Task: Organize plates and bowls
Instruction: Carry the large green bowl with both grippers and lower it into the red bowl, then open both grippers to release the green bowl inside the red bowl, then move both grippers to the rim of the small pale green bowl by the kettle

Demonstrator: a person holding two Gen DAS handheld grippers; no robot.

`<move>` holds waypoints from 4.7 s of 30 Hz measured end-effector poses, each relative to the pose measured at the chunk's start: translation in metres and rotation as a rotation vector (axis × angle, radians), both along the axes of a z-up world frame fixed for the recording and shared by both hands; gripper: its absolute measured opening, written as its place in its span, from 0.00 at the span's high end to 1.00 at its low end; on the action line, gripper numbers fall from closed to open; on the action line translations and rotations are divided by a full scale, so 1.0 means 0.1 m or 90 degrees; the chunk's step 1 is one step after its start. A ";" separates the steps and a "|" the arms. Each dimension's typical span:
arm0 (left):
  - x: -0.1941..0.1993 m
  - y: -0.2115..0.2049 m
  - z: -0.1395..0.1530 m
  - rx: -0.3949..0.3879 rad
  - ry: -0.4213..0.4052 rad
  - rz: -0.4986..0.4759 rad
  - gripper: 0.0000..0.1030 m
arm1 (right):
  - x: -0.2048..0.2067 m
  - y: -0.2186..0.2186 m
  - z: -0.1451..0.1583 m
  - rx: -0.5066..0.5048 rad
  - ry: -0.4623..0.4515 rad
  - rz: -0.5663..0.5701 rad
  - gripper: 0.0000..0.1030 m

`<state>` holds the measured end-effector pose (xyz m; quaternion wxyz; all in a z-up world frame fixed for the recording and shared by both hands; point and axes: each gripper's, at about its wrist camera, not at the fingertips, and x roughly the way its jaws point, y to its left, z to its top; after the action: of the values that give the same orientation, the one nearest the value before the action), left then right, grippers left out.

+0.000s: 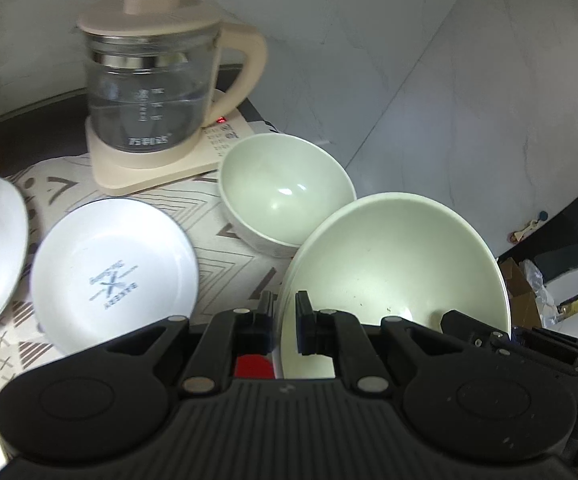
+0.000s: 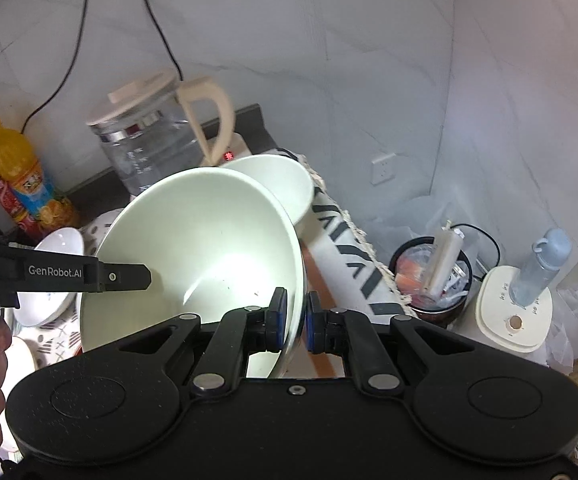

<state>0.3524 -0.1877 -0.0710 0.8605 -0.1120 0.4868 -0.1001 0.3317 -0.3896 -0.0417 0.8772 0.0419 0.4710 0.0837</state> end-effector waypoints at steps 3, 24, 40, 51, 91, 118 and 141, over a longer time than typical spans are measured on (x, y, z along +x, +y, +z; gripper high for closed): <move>-0.10 0.11 0.02 -0.005 -0.003 0.010 0.91 | -0.06 0.09 0.04 -0.001 -0.007 0.007 0.90; -0.53 0.64 -0.04 -0.019 0.012 0.058 0.91 | -0.31 0.58 0.05 -0.013 -0.001 0.057 0.90; -0.69 0.87 -0.40 -0.045 0.086 0.078 0.91 | -0.32 0.81 -0.12 -0.030 0.028 0.094 0.93; -0.62 0.95 -0.67 -0.040 0.126 0.084 0.91 | -0.24 0.94 -0.29 -0.046 0.044 0.099 0.93; -0.59 1.13 -0.68 0.040 0.142 0.131 0.64 | -0.22 1.08 -0.50 -0.071 0.081 0.154 0.92; -0.51 1.08 -0.41 0.026 0.085 0.095 0.64 | -0.30 0.91 -0.24 -0.079 0.044 0.083 0.31; 0.09 0.70 -0.10 0.001 0.023 0.067 0.32 | 0.10 0.48 -0.22 0.001 0.030 0.061 0.10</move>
<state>0.3609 -0.1178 -0.0811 0.8558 -0.1388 0.4956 -0.0521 0.3420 -0.3415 -0.0638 0.8609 0.0221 0.4928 0.1248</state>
